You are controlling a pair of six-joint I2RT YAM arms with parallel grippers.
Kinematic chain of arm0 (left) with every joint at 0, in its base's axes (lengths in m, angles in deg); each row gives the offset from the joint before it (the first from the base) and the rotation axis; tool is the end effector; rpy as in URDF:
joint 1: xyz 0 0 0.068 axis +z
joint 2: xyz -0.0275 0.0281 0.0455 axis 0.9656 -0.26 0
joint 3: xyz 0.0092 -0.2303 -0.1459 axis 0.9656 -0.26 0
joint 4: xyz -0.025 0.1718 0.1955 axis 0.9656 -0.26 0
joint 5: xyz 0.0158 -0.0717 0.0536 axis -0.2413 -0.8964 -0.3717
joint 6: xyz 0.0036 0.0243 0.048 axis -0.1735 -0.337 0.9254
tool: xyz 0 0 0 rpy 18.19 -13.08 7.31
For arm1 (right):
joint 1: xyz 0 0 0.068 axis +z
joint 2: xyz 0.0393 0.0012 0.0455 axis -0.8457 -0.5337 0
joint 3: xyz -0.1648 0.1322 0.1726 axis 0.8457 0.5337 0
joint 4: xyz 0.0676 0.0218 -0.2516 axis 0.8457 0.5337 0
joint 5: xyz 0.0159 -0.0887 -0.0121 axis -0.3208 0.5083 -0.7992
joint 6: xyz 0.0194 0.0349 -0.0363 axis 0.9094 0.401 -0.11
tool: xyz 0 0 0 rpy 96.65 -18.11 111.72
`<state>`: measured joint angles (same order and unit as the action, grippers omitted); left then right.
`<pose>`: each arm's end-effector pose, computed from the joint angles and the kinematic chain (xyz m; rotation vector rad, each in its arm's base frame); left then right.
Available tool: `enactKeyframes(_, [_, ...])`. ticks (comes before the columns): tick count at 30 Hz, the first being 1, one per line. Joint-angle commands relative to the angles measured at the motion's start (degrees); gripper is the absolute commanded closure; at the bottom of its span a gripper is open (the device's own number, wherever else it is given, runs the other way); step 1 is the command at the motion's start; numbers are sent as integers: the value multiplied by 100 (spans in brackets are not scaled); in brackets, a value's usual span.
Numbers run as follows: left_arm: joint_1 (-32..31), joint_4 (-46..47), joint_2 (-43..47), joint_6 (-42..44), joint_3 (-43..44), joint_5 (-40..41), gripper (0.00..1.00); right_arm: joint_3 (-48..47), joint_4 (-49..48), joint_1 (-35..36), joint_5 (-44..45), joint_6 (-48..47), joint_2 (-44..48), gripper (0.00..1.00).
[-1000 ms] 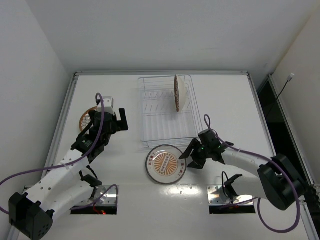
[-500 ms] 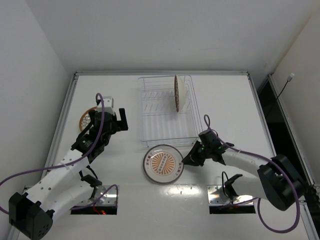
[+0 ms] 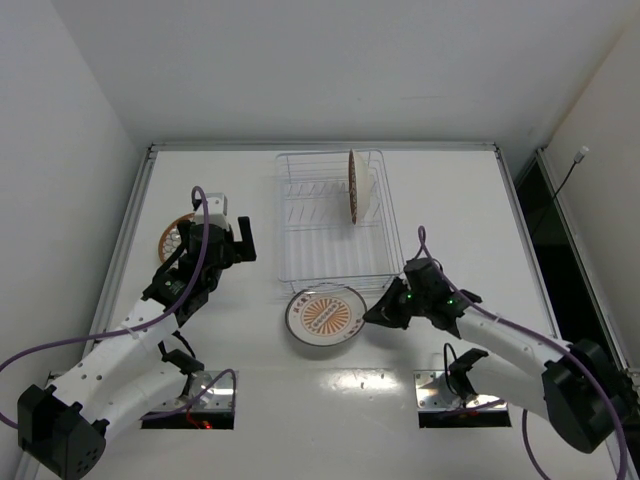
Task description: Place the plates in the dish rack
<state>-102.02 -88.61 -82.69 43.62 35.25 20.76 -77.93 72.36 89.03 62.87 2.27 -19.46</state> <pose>0.1814 -0.0756 0.2844 -0.1781 1.9442 -0.1124 0.1495 0.1027 0.1424 0.8744 2.6292 1.0271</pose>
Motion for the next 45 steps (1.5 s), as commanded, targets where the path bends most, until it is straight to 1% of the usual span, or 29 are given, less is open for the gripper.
enactKeyframes(1, [-59,108,105,62,83,58,0,-57,115,62,-12,-72,438,100])
enactKeyframes(8, [-59,108,105,62,83,58,0,-180,740,123,233,-283,1054,100])
enactKeyframes(12, [-59,56,157,62,83,-257,0,-469,881,176,357,-528,1125,100])
enactKeyframes(15, [-191,3,263,185,83,-836,0,-750,1020,228,435,-730,1125,100])
enactKeyframes(16, [-191,-128,263,255,153,-1308,0,-830,1021,229,514,-818,1125,100])
enactKeyframes(18, [-261,-322,263,343,337,-1872,0,-1084,1240,290,602,-872,1072,100])
enactKeyframes(19, [-322,-488,263,448,390,-2458,0,-1155,1241,290,673,-941,1072,100])
enactKeyframes(22, [-586,-769,438,616,505,-3330,2,-1288,1311,290,673,-942,1019,100])
enactKeyframes(25, [-999,-850,649,616,575,-3624,2,-1411,1259,290,569,-942,871,100])
enactKeyframes(27, [-1227,-1025,711,616,715,-3624,2,-1472,1259,343,568,-942,809,100])
enactKeyframes(28, [-1498,-1087,711,616,716,-3624,2,-1472,1259,343,507,-942,809,100])
enactKeyframes(30, [-1824,-1202,580,616,891,-3441,3,-1525,1188,343,454,-942,756,100])
enactKeyframes(31, [-2218,-1262,501,616,892,-3266,4,-1525,1188,343,454,-890,756,100])
enactKeyframes(32, [-2439,-1263,413,616,961,-3264,4,-1577,1188,343,454,-889,756,100])
enactKeyframes(34, [-2940,-1325,71,564,1040,-2730,6,-1630,1188,343,454,-889,703,100])
enactKeyframes(35, [-3516,-1377,-70,459,1137,-2467,6,-1631,1188,343,454,-889,651,100])
enactKeyframes(36, [-3818,-1438,-219,388,1190,-1838,6,-1691,1188,343,454,-889,650,100])
enactKeyframes(37, [-4117,-1500,-394,275,1321,-1475,6,-1692,1188,343,454,-889,650,100])
enactKeyframes(38, [-4625,-1561,-770,21,1383,-1114,6,-1753,1240,343,454,-889,650,100])
enactKeyframes(39, [-4838,-1649,-948,-112,1445,-519,6,-1754,1241,343,506,-889,598,100])
enactKeyframes(41, [-5304,-1711,-1282,-480,1445,-14,6,-1806,1241,343,506,-889,598,100])
enactKeyframes(42, [-5420,-1711,-1493,-561,1445,301,6,-1806,1241,343,506,-889,598,100])
enactKeyframes(45, [-5780,-1659,-1618,-798,1445,594,6,-1859,1241,343,454,-889,598,100])
